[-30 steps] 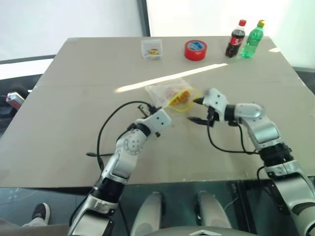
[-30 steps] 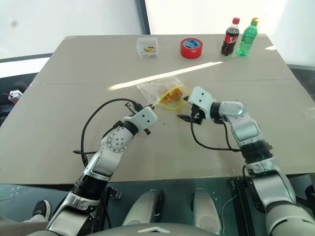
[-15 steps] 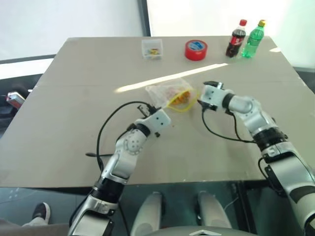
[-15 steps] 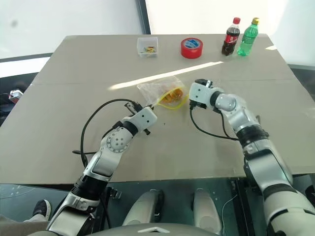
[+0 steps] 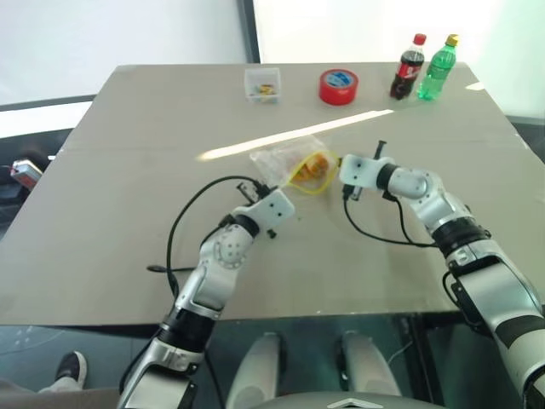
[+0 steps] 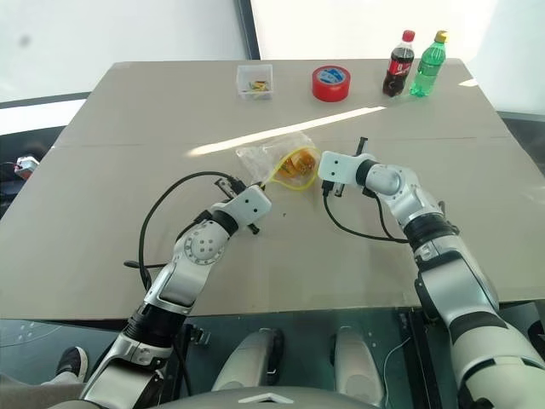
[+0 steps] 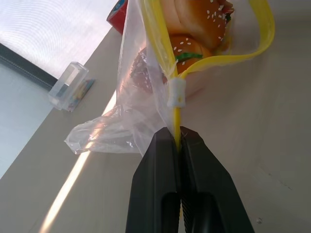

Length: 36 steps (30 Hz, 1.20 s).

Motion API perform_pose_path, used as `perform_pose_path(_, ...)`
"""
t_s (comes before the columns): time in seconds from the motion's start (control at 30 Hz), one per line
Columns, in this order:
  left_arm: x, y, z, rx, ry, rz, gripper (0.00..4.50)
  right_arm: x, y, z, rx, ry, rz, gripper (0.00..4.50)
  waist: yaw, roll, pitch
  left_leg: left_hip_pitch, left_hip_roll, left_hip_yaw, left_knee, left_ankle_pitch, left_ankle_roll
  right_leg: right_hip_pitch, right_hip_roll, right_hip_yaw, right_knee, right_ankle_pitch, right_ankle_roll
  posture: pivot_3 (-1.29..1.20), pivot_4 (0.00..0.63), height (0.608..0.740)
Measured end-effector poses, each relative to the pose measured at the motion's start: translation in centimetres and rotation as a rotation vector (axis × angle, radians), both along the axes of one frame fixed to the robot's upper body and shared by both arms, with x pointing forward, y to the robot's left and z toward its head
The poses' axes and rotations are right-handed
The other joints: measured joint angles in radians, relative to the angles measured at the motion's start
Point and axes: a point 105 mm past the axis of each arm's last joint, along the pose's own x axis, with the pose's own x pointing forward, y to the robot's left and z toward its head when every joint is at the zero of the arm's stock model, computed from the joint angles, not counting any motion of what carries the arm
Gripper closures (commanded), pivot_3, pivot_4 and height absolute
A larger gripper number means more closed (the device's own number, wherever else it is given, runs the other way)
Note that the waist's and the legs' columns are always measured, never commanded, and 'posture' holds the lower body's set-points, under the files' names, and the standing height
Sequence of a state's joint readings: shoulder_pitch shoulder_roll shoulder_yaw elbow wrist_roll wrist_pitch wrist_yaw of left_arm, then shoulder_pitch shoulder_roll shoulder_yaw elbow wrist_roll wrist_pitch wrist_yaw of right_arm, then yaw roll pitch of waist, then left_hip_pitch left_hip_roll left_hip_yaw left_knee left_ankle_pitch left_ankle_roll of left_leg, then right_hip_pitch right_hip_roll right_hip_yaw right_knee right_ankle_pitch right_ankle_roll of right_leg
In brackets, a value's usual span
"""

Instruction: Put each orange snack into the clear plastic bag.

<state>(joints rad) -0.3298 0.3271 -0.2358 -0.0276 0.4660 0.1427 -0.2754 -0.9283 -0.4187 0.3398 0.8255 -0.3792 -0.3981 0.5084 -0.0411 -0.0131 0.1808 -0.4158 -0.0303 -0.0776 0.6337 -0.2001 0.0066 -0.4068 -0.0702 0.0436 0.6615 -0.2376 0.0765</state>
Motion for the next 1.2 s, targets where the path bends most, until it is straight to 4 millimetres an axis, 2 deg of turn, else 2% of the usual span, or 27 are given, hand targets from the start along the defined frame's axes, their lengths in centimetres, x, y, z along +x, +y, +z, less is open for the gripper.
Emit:
perform_pose_path(0.1,0.1,0.1,0.1,-0.001,-0.002,0.003,4.5,-0.1,-0.2,0.9,0.008,-0.015,0.006,4.47,0.0,0.0,0.0,0.0,0.0,0.0,0.0,0.0,0.0,0.0,0.0,0.0,0.0,0.0,0.0,0.0,0.15,0.74)
perform_pose_path(0.17,0.3,0.3,0.7,-0.007,-0.007,0.005,4.5,-0.2,-0.7,2.1,0.022,-0.027,0.007,4.47,0.0,0.0,0.0,0.0,0.0,-0.001,0.0,0.0,0.0,0.0,0.0,0.0,0.0,0.0,0.0,0.0,0.15,0.74)
perform_pose_path(0.23,0.8,1.0,2.1,0.036,-0.034,0.001,4.5,-0.4,-1.8,4.1,0.027,-0.046,0.009,4.47,0.003,0.0,0.0,-0.001,0.0,0.0,0.0,0.0,0.0,0.0,0.0,-0.001,0.0,0.0,0.0,0.0,0.15,0.74)
perform_pose_path(0.3,1.1,1.4,4.5,0.064,-0.08,-0.005,4.5,-0.8,-3.2,6.2,0.043,-0.055,0.0,4.47,0.005,0.0,0.001,-0.001,0.0,0.0,0.0,0.0,0.0,0.0,0.0,-0.001,-0.001,0.0,0.0,0.0,0.15,0.74)
perform_pose_path(0.4,1.2,0.7,7.8,0.065,-0.15,-0.03,4.5,-1.8,-4.2,9.0,0.061,-0.061,0.004,4.47,0.004,0.0,0.001,-0.001,0.0,0.0,0.0,0.0,0.0,0.001,0.0,-0.001,-0.002,0.0,0.0,0.0,0.15,0.74)
perform_pose_path(0.5,1.5,0.3,9.7,0.06,-0.17,-0.041,4.5,-2.9,-5.0,10.9,0.046,-0.047,0.011,4.47,0.003,0.0,0.001,-0.001,0.0,0.0,0.0,0.0,0.0,0.001,0.0,-0.002,-0.002,0.0,0.0,0.0,0.15,0.74)
perform_pose_path(0.53,1.6,0.2,10.4,0.062,-0.186,-0.046,4.5,-3.2,-5.3,11.3,0.036,-0.046,0.009,3.95,0.003,0.0,0.001,-0.001,0.0,0.0,0.0,0.0,0.0,0.001,0.0,-0.002,-0.002,0.0,0.0,0.0,0.15,0.74)
perform_pose_path(0.6,1.7,0.1,11.1,0.062,-0.203,-0.046,4.5,-3.5,-6.0,11.5,0.011,-0.027,-0.009,3.31,0.001,0.0,0.001,-0.001,0.0,0.001,0.0,0.0,0.0,0.001,0.0,-0.002,-0.002,0.0,0.0,0.0,0.15,0.74)
perform_pose_path(0.63,1.7,0.0,11.0,0.065,-0.199,-0.048,4.5,-3.7,-6.4,11.1,-0.007,-0.01,-0.014,2.74,0.001,0.0,0.001,-0.001,0.0,0.001,0.0,0.0,0.0,0.001,0.0,-0.002,-0.002,0.0,0.0,0.0,0.15,0.74)
perform_pose_path(0.67,1.8,0.0,10.8,0.068,-0.189,-0.048,4.5,-3.8,-6.6,10.6,-0.012,0.009,-0.018,2.37,0.0,0.0,0.001,-0.001,0.0,0.001,0.0,0.0,0.0,0.001,0.0,-0.002,-0.002,0.0,0.0,0.0,0.15,0.74)
perform_pose_path(0.77,1.8,-0.3,9.9,0.089,-0.156,-0.063,4.5,-4.8,-6.8,8.6,-0.017,0.143,-0.027,2.26,0.003,0.0,0.001,-0.002,0.0,0.001,0.0,0.0,0.0,0.001,0.0,-0.002,-0.002,0.0,0.0,0.0,0.15,0.74)
perform_pose_path(0.9,1.9,-0.3,9.6,0.088,-0.122,-0.052,4.5,-6.9,-4.9,9.9,-0.004,0.19,0.04,2.26,0.0,0.001,0.001,-0.002,0.0,0.0,0.001,0.0,0.0,0.001,0.0,-0.002,-0.001,0.0,0.0,0.0,0.15,0.74)
perform_pose_path(1.0,1.9,-0.7,9.2,0.095,-0.096,-0.055,4.5,-8.2,-1.1,11.1,0.025,0.135,0.165,2.26,-0.001,0.0,0.001,-0.001,0.001,0.001,0.001,0.0,0.0,0.001,0.001,-0.002,-0.001,0.0,0.0,0.0,0.15,0.74)
perform_pose_path(1.07,1.7,-1.2,9.2,0.101,-0.096,-0.073,4.5,-8.5,1.4,10.4,0.017,0.091,0.246,2.26,0.001,0.0,0.001,-0.001,0.0,0.001,0.001,0.0,0.0,0.001,0.0,-0.002,-0.001,0.0,0.001,0.0,0.15,0.74)
perform_pose_path(1.2,1.8,-1.2,9.2,0.106,-0.089,-0.072,4.5,-7.4,3.1,8.3,-0.054,0.056,0.282,2.26,0.006,0.0,0.001,-0.001,0.0,0.001,0.002,0.0,0.0,0.001,0.0,-0.002,-0.001,0.0,0.001,0.0,0.15,0.74)
